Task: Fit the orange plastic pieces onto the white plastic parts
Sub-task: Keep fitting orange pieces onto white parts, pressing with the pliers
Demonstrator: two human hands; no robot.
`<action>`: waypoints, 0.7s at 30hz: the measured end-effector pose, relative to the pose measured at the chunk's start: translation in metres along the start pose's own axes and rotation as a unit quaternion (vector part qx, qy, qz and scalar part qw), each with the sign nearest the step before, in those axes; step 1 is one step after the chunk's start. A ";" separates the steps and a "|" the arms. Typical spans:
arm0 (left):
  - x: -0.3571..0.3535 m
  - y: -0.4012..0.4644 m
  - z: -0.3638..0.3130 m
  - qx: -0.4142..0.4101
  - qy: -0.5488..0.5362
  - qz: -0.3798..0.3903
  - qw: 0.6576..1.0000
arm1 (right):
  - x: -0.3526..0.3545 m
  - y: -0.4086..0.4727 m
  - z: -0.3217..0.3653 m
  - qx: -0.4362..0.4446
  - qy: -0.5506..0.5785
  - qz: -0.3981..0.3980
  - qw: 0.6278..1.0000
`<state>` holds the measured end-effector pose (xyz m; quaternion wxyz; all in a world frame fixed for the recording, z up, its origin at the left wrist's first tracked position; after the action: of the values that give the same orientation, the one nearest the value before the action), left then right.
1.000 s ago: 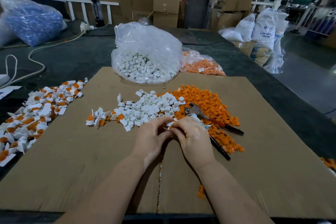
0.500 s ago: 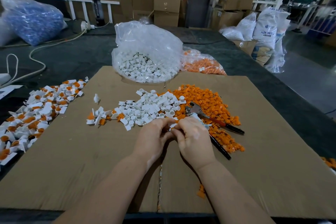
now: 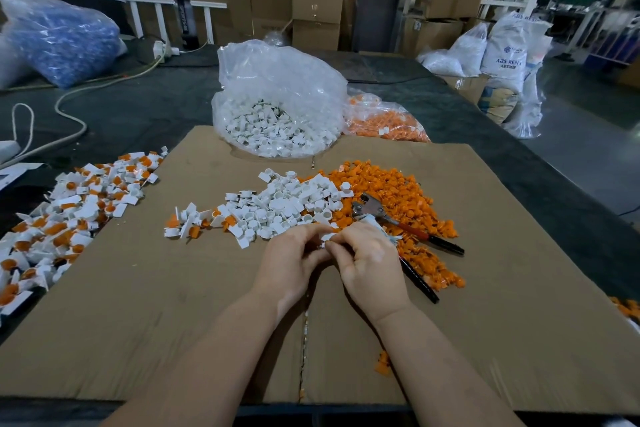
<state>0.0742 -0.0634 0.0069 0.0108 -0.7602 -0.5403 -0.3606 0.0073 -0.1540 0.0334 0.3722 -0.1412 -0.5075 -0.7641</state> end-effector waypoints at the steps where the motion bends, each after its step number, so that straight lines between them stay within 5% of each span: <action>1: 0.000 0.000 0.001 0.006 -0.003 0.002 1.000 | 0.001 0.000 -0.002 -0.007 0.020 0.000 1.000; 15: 0.000 0.000 0.004 0.046 -0.030 -0.002 0.998 | 0.002 0.000 -0.010 -0.055 0.055 -0.002 0.997; 21: 0.024 -0.002 0.013 0.088 -0.036 -0.135 0.986 | 0.010 0.000 -0.021 -0.102 0.001 -0.056 0.993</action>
<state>0.0831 -0.0383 0.0099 0.0092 -0.6887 -0.6678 -0.2821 0.0036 -0.1771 0.0300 0.3128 -0.1491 -0.4339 -0.8317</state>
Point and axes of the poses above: each hand's wrist, its own y-axis towards the middle knuckle, its own x-axis out of the back of the hand, z = x × y, the point moved 8 cm from there along y, towards the middle knuckle, and after that the axes turned 5 degrees about -z, right-handed, at the moved point
